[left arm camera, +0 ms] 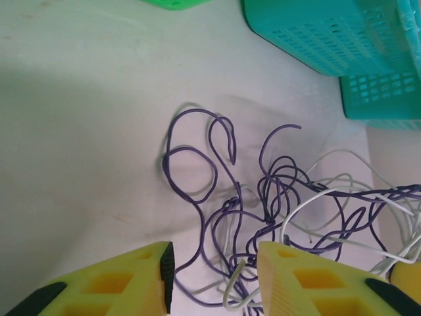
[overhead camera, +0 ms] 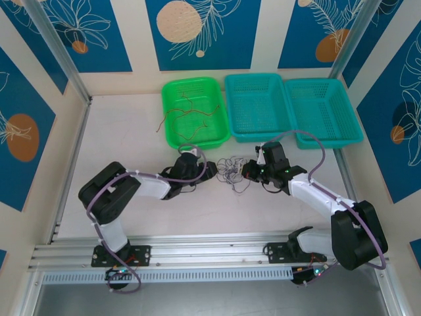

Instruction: Untangle the cables

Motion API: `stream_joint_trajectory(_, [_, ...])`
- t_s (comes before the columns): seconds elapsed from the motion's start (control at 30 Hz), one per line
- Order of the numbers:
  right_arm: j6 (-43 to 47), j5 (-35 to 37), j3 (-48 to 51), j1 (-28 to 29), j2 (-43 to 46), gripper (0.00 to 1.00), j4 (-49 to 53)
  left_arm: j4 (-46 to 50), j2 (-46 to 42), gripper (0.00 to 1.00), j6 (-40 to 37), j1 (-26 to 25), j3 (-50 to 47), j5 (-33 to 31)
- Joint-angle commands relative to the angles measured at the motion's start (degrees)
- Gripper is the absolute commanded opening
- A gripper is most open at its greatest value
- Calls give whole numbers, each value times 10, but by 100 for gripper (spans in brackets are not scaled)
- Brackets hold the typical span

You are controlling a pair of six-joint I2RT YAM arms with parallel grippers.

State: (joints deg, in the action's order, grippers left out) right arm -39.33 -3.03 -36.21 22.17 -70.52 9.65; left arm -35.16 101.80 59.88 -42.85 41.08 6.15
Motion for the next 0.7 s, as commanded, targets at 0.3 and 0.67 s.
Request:
stream_joint_trajectory(0.3, [-8,2,5,7,6,0,-1,-123,67,12,87,5,10,73])
stream_joint_trajectory(0.67, [-134,175,29,-75,40,1,134,67,-147,0,-21,68,-74,-49])
